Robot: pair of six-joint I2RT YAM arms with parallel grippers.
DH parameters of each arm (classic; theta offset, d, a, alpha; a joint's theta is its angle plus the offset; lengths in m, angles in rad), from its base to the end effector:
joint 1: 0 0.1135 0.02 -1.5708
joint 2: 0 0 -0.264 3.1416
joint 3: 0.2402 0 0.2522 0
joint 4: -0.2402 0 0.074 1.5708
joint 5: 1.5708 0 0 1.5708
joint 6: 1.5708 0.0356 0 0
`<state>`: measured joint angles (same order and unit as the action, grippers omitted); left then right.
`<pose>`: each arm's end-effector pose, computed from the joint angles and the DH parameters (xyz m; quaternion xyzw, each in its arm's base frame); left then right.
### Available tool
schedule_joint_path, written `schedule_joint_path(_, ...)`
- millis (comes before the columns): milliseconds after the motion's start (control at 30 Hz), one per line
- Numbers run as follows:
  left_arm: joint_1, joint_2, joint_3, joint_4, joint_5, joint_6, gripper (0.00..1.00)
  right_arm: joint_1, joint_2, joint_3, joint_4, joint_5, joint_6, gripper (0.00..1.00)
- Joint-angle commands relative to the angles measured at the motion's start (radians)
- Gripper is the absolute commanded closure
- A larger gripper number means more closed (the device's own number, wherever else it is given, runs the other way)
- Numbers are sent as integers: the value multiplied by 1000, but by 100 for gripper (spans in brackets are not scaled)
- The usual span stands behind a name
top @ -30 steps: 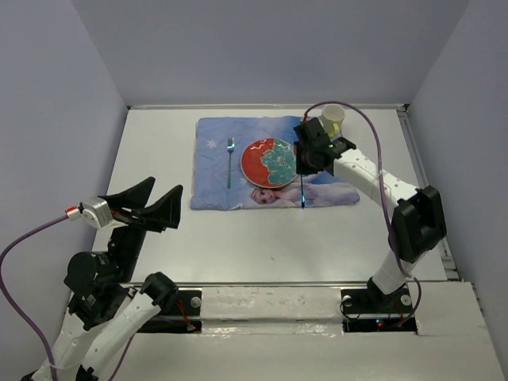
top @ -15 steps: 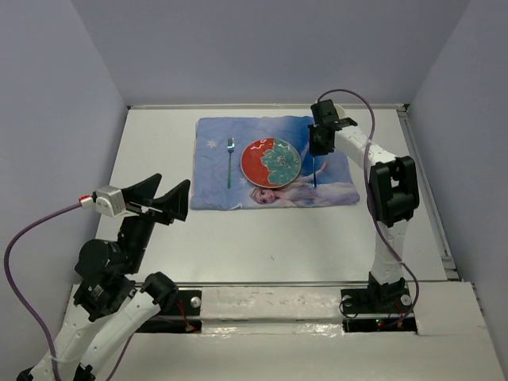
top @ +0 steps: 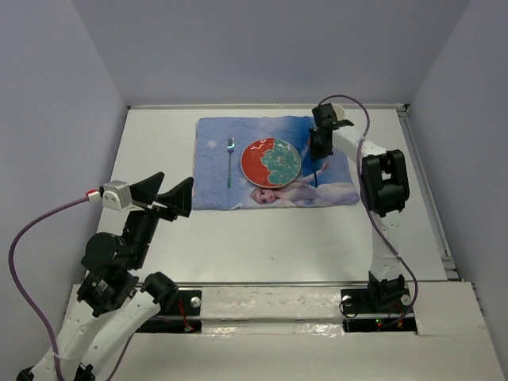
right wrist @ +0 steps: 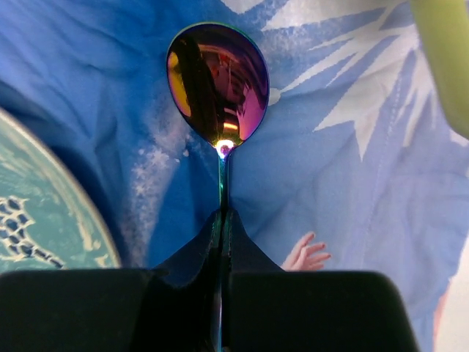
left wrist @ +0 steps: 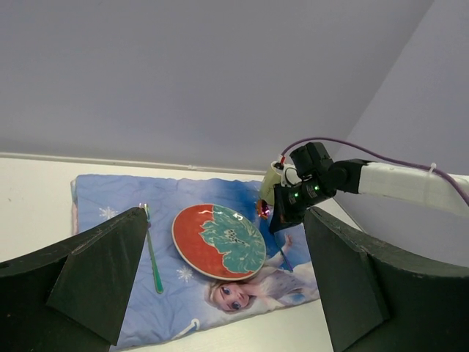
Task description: Set the dinner table for one person
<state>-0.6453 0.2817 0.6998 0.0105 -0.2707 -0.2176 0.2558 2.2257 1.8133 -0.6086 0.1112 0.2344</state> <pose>0.0572 -0.0311 0.3862 0.0027 0.5475 -0.2823 0.7877 0.4716 0.1192 0.1864 0.0048 0.9611 0.0139 0.2759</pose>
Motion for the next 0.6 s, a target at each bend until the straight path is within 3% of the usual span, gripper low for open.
schedule_joint_path(0, 9, 24, -2, 40, -9, 17, 1, -4, 9, 37, 59, -1, 9, 99)
schedule_joint_path(100, 15, 30, 0, 40, -4, 17, 1, -4, 11, 31, 79, -4, 16, 77)
schedule_joint_path(333, 27, 39, 0, 39, -5, 18, 1, -4, -81, -25, 99, 5, 40, 55)
schedule_joint_path(367, 29, 43, 0, 39, -2, 18, 1, -4, -106, -58, 118, -2, 51, 48)
schedule_joint_path(567, 48, 59, 0, 39, -1, 12, 1, 28, -366, -228, 205, -79, 66, 42)
